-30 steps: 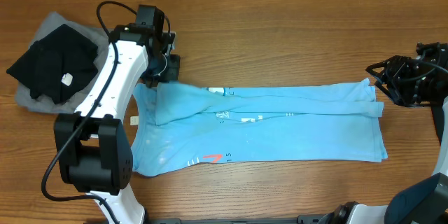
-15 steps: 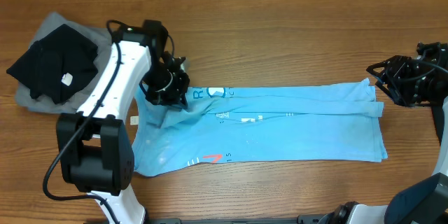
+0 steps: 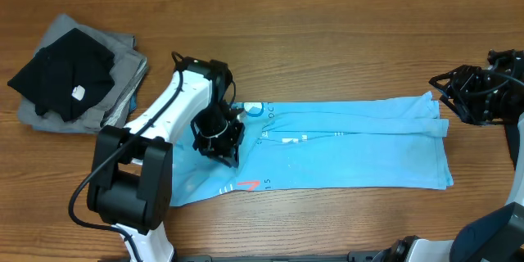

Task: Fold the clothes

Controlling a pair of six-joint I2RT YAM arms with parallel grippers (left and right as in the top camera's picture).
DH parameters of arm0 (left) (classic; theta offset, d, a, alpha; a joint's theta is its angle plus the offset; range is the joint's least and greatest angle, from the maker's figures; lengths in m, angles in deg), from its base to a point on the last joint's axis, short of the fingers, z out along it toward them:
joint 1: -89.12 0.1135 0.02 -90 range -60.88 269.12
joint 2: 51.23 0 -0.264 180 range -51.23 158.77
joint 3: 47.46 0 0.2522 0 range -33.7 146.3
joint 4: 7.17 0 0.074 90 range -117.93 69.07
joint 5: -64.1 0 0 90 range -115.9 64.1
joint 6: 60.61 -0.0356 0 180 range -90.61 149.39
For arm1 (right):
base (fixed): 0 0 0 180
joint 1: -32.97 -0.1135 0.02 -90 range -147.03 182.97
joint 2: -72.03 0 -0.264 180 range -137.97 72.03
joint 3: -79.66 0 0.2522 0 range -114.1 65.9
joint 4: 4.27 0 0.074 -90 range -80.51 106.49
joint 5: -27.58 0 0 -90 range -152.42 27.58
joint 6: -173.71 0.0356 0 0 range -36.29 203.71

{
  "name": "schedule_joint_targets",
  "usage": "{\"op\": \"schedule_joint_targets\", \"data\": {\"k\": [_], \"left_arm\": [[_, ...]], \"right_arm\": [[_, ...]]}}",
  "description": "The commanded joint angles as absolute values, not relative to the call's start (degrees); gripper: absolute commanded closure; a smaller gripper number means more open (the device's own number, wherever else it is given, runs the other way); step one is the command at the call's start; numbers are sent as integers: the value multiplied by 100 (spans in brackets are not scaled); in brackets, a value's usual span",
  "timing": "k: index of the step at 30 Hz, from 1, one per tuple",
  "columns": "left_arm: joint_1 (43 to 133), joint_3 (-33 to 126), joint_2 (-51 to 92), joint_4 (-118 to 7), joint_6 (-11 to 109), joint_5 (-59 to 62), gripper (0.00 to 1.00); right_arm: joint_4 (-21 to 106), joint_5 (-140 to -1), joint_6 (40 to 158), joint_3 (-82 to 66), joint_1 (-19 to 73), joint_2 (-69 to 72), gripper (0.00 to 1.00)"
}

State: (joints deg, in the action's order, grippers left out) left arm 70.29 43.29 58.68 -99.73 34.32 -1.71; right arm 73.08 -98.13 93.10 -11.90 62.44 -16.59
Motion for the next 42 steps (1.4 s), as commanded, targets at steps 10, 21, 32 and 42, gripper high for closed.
{"op": "schedule_joint_targets", "data": {"k": [10, 21, 32, 42], "left_arm": [[7197, 4381, 5763, -9337, 3858, -1179, 69], [7259, 4285, 5927, -7278, 3839, -1395, 49], [7206, 4283, 6528, -7200, 3434, -547, 69], [7549, 4956, 6511, -8229, 3148, -545, 96]], "right_arm": [[7258, -9638, 9288, -1297, 6216, -1615, 45], [7223, -9633, 9288, -1293, 6216, -1617, 45], [7223, -9507, 9292, -1293, 6216, -1617, 45], [7199, -9225, 9343, -1293, 6216, -1617, 45]]}}
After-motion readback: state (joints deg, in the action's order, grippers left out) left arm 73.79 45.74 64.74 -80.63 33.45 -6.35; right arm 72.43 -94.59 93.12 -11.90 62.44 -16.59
